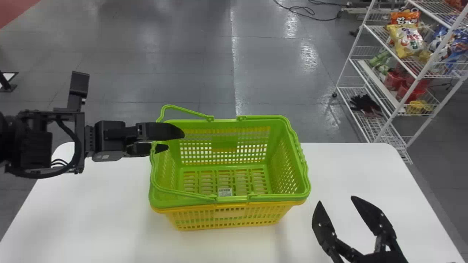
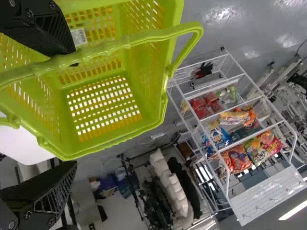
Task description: Grasp handle with right gripper to insert into left gripper then lift and swing left to center
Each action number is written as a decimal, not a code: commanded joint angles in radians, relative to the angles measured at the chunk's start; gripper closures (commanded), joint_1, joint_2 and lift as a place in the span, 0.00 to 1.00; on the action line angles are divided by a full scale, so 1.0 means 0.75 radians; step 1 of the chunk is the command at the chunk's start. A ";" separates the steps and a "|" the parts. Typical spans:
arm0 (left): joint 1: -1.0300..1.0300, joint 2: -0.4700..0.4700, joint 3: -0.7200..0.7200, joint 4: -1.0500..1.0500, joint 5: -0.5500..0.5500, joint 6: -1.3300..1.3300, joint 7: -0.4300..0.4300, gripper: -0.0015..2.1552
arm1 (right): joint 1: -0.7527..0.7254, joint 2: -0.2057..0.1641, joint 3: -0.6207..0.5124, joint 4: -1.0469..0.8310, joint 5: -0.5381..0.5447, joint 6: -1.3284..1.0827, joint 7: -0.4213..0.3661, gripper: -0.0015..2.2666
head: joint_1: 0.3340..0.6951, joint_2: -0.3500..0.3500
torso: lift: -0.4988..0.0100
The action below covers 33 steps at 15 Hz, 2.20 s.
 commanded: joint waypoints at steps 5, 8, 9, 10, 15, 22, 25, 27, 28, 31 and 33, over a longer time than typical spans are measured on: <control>-0.059 -0.041 -0.070 -0.037 0.002 0.003 0.020 0.04 | -0.175 -0.012 -0.068 -0.091 0.082 0.432 -0.019 0.90 | 1.00 0.30 | 0.80; -0.081 -0.061 -0.104 -0.053 0.004 0.003 0.022 0.04 | -0.245 -0.033 -0.072 -0.089 0.127 0.563 -0.027 0.93 | 1.00 0.27 | 0.80; -0.087 -0.063 -0.108 -0.055 0.006 0.003 0.022 0.04 | -0.267 -0.039 -0.066 -0.089 0.145 0.600 -0.033 0.93 | 1.00 0.25 | 0.80; -0.089 -0.069 -0.115 -0.055 0.008 0.003 0.022 0.04 | -0.296 -0.051 -0.051 -0.080 0.166 0.637 -0.037 0.93 | 1.00 0.23 | 0.80; -0.077 -0.079 -0.121 -0.076 0.027 0.003 0.020 0.04 | -0.427 -0.086 0.028 0.040 0.245 0.678 -0.058 0.93 | 1.00 0.22 | 0.80; -0.034 -0.073 -0.113 -0.111 0.047 0.003 0.012 0.04 | -0.537 -0.102 0.118 0.151 0.301 0.666 -0.099 0.93 | 1.00 0.25 | 0.80; -0.026 -0.075 -0.113 -0.125 0.055 0.003 0.009 0.04 | -0.560 -0.102 0.122 0.163 0.311 0.686 -0.101 0.93 | 1.00 0.27 | 0.80; -0.024 -0.079 -0.115 -0.129 0.058 0.003 0.012 0.04 | -0.568 -0.108 0.122 0.173 0.315 0.702 -0.101 0.93 | 1.00 0.27 | 0.80; -0.022 -0.079 -0.115 -0.129 0.055 0.003 0.012 0.04 | -0.570 -0.110 0.122 0.177 0.317 0.702 -0.101 0.93 | 1.00 0.26 | 0.80; -0.016 -0.079 -0.115 -0.129 0.058 0.003 0.009 0.04 | -0.582 -0.115 0.126 0.200 0.313 0.702 -0.101 0.93 | 1.00 0.26 | 0.80; -0.012 -0.079 -0.113 -0.133 0.058 0.003 0.009 0.04 | -0.596 -0.117 0.137 0.212 0.313 0.702 -0.101 0.93 | 1.00 0.25 | 0.80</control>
